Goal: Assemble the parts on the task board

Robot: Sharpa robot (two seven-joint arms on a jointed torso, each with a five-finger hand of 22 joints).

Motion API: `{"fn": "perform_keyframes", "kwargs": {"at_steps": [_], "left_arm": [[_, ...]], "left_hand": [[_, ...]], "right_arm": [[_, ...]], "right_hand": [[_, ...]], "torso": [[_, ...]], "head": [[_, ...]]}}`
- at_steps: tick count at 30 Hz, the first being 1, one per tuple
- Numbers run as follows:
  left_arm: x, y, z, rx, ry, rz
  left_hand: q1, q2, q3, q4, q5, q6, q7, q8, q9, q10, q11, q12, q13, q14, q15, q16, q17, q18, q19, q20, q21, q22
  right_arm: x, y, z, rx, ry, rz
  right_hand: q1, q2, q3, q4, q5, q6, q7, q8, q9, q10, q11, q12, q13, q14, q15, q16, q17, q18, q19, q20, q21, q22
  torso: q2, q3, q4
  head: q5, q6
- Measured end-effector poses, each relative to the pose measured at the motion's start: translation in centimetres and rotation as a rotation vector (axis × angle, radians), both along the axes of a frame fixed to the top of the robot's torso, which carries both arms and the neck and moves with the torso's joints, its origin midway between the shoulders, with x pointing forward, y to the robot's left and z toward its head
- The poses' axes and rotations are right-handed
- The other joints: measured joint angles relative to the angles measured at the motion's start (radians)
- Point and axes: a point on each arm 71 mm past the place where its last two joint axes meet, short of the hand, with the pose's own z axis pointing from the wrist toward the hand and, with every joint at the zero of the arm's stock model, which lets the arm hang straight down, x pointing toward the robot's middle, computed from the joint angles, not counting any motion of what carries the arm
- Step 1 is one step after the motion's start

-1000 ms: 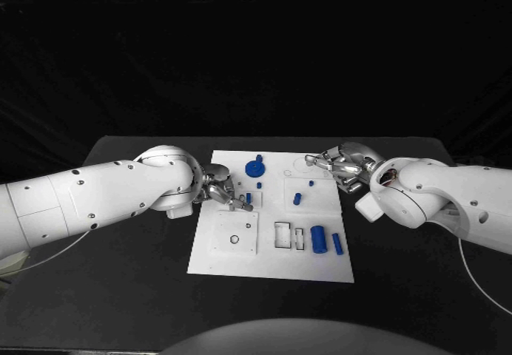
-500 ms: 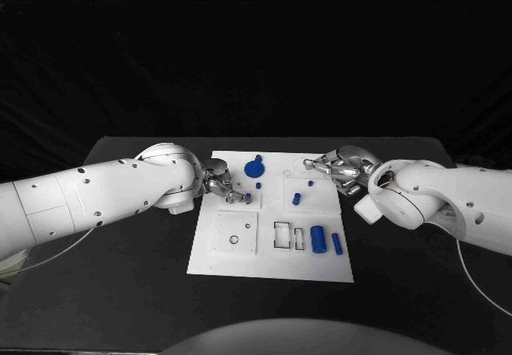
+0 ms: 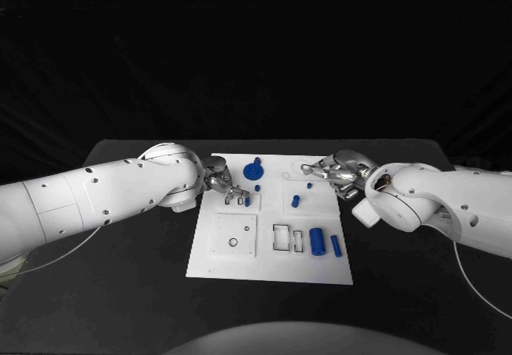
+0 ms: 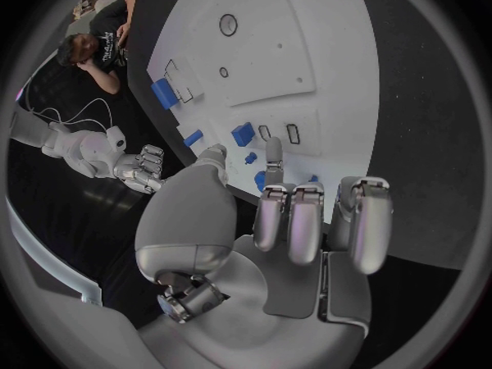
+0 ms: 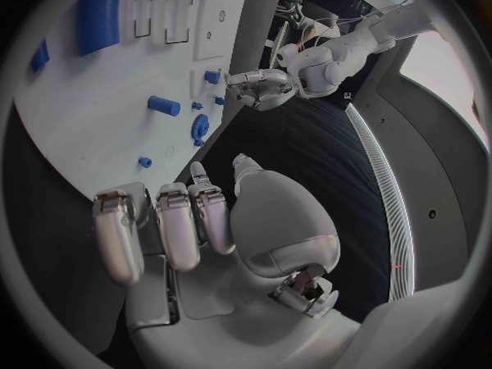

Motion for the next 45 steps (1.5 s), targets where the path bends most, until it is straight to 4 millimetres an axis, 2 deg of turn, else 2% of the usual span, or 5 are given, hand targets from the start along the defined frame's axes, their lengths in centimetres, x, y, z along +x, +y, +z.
{"fn": "perform_keyframes", "kwargs": {"at_steps": [5, 22, 26, 34, 45], "left_arm": [[0.3, -0.4, 0.0, 0.008, -0.003, 0.001], [0.6, -1.6, -0.1, 0.027, 0.002, -0.013], [0.6, -1.7, -0.2, 0.032, 0.008, -0.018], [0.6, -1.9, 0.0, 0.048, 0.023, -0.028], [0.7, -2.4, -0.1, 0.076, 0.047, -0.040]], "left_hand": [[0.003, 0.003, 0.003, -0.003, -0.007, 0.000, 0.000, 0.000, 0.008, 0.000, 0.000, 0.000, 0.000, -0.004, -0.004, 0.000, 0.000, 0.000, 0.000, 0.000, 0.000, 0.000], [0.006, 0.014, 0.005, 0.000, -0.036, 0.000, 0.000, 0.009, 0.040, 0.000, 0.000, 0.000, 0.000, -0.004, -0.003, 0.000, 0.000, 0.000, 0.000, -0.007, 0.000, 0.000], [0.009, 0.022, 0.005, 0.000, -0.061, 0.004, -0.004, 0.011, 0.057, -0.003, -0.004, 0.000, 0.001, 0.000, -0.007, 0.000, 0.000, 0.000, 0.000, -0.007, 0.000, 0.000], [0.013, 0.031, 0.005, 0.000, -0.090, 0.007, -0.007, 0.014, 0.080, 0.000, -0.007, 0.000, 0.001, -0.003, -0.011, 0.000, 0.000, 0.000, 0.000, -0.007, 0.000, 0.000], [0.012, 0.051, 0.005, 0.000, -0.119, 0.003, -0.011, 0.014, 0.100, 0.000, -0.007, 0.000, 0.000, -0.003, -0.011, 0.000, 0.001, 0.000, 0.000, -0.014, 0.000, 0.000]], "right_arm": [[0.0, 0.0, 0.0, -0.001, -0.001, 0.000], [0.1, 0.0, -0.1, -0.003, -0.005, -0.001], [0.1, 0.0, -0.1, -0.004, -0.005, -0.001], [0.1, 0.1, -0.1, -0.006, -0.003, 0.000], [0.2, 0.3, -0.1, -0.008, 0.001, 0.000]], "right_hand": [[0.004, 0.004, -0.004, 0.004, 0.000, 0.000, 0.000, 0.000, 0.000, -0.004, 0.004, 0.000, 0.000, 0.000, 0.000, 0.000, 0.000, 0.000, 0.000, 0.000, 0.000, 0.000], [0.004, 0.004, -0.004, 0.004, 0.000, 0.000, 0.000, 0.000, 0.000, -0.004, 0.004, 0.000, 0.000, 0.000, 0.000, 0.000, 0.000, 0.000, 0.000, 0.000, 0.000, 0.000], [-0.010, 0.017, -0.022, 0.005, -0.012, -0.007, -0.001, 0.008, 0.000, -0.004, 0.004, 0.000, 0.000, 0.000, 0.000, 0.000, 0.000, 0.000, 0.000, 0.000, 0.000, 0.000], [-0.011, 0.019, -0.025, 0.002, -0.012, -0.017, -0.002, 0.008, 0.000, -0.004, 0.003, 0.000, 0.000, 0.000, 0.000, 0.000, 0.000, 0.000, 0.000, 0.004, 0.000, 0.000], [-0.005, 0.025, -0.034, -0.002, -0.002, -0.024, -0.002, 0.008, 0.000, 0.000, 0.007, 0.000, 0.000, 0.004, 0.004, 0.000, 0.000, 0.000, 0.000, 0.007, 0.000, -0.001]], "torso": [[0.000, -0.0003, 0.0003], [0.001, -0.0002, -0.0006], [0.001, 0.0000, -0.0006], [0.000, 0.0005, 0.0006], [0.000, 0.0002, -0.0004]], "head": [[-0.001, 0.004], [-0.007, 0.002], [-0.006, 0.002], [-0.006, -0.003], [0.007, -0.009]]}}
